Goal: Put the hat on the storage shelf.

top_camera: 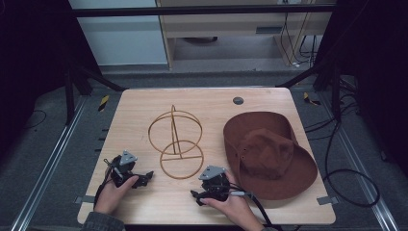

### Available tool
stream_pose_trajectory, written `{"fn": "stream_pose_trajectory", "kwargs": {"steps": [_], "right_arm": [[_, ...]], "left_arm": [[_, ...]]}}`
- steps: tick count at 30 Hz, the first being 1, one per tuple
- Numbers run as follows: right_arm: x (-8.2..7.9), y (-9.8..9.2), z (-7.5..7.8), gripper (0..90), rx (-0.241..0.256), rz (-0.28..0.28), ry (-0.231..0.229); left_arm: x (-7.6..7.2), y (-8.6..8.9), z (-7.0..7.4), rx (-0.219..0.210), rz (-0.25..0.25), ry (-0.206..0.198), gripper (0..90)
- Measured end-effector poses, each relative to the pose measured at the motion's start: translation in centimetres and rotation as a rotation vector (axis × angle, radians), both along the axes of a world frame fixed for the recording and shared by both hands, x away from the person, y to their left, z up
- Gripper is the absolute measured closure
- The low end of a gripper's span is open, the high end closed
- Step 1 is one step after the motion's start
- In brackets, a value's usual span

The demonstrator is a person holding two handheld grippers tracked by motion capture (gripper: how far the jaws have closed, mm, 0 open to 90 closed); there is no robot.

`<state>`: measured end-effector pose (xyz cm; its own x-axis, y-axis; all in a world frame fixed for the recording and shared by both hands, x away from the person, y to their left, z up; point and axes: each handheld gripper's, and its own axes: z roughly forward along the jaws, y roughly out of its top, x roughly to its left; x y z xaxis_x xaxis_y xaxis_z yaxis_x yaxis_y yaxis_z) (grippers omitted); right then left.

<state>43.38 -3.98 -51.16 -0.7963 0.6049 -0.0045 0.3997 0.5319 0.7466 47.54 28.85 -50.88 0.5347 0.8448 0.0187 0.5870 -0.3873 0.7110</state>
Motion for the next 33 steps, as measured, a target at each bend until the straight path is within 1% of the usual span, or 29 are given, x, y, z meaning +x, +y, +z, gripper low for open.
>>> {"fn": "stream_pose_trajectory", "kwargs": {"steps": [10, 11, 13, 15, 17, 18, 20, 22, 24, 26, 28, 29, 30, 31, 32, 33], "right_arm": [[-0.2, -0.1, 0.0, 13.8, -0.002, -0.009, 0.000], [-0.3, -0.1, 0.1, 14.0, -0.009, -0.008, 0.004], [-0.6, -0.2, 0.6, 14.8, -0.022, 0.015, 0.043], [-1.4, -0.1, 1.9, 17.4, -0.034, 0.040, 0.040], [-2.1, -0.2, 3.6, 16.4, -0.030, 0.076, 0.043], [-2.4, -0.3, 4.6, 16.4, -0.031, 0.096, 0.035], [-2.9, -0.8, 6.6, 16.3, -0.040, 0.109, 0.011], [-2.9, -1.5, 8.5, 15.7, -0.046, 0.114, 0.002], [-2.4, -2.4, 10.1, 14.9, -0.068, 0.100, -0.006], [-1.6, -3.7, 11.4, 14.0, -0.107, 0.074, -0.008], [-0.6, -5.5, 12.6, 12.8, -0.102, 0.051, 0.006], [-0.3, -6.2, 13.0, 12.5, -0.107, 0.040, 0.008], [0.1, -7.2, 13.6, 12.8, -0.120, 0.016, 0.002], [0.1, -7.2, 13.6, 12.8, -0.120, 0.016, 0.002], [0.7, -8.7, 14.4, 13.3, -0.124, -0.014, 0.007], [1.0, -9.5, 14.7, 13.4, -0.129, -0.032, 0.010]], "left_arm": [[0.0, 0.0, 0.0, 0.001, 0.002, 0.000, 0.0], [0.0, 0.0, 0.0, 0.001, 0.003, 0.000, 0.0], [-0.1, -0.1, 0.0, 0.000, 0.006, 0.000, 0.0], [-0.1, -0.1, 0.0, 0.000, 0.006, 0.001, 0.0], [-0.2, -0.1, 0.0, -0.001, 0.005, 0.000, 0.0], [-0.2, -0.1, 0.0, -0.001, 0.005, 0.000, 0.0], [-0.2, -0.1, 0.0, 0.002, 0.005, -0.002, 0.0], [-0.2, -0.1, 0.0, 0.003, 0.006, -0.002, 0.0], [-0.2, -0.1, 0.0, 0.003, 0.006, -0.002, 0.0], [-0.2, -0.1, 0.0, 0.002, 0.006, -0.002, 0.0], [-0.2, -0.1, 0.0, 0.002, 0.006, -0.002, 0.0], [-0.2, -0.1, 0.0, 0.002, 0.006, -0.002, 0.0], [-0.2, -0.1, 0.0, 0.002, 0.006, -0.002, 0.0], [-0.2, -0.1, 0.0, 0.002, 0.006, -0.002, 0.0], [-0.2, -0.1, 0.0, 0.002, 0.006, -0.002, 0.0], [-0.2, -0.1, 0.0, 0.002, 0.006, -0.002, 0.0]]}}
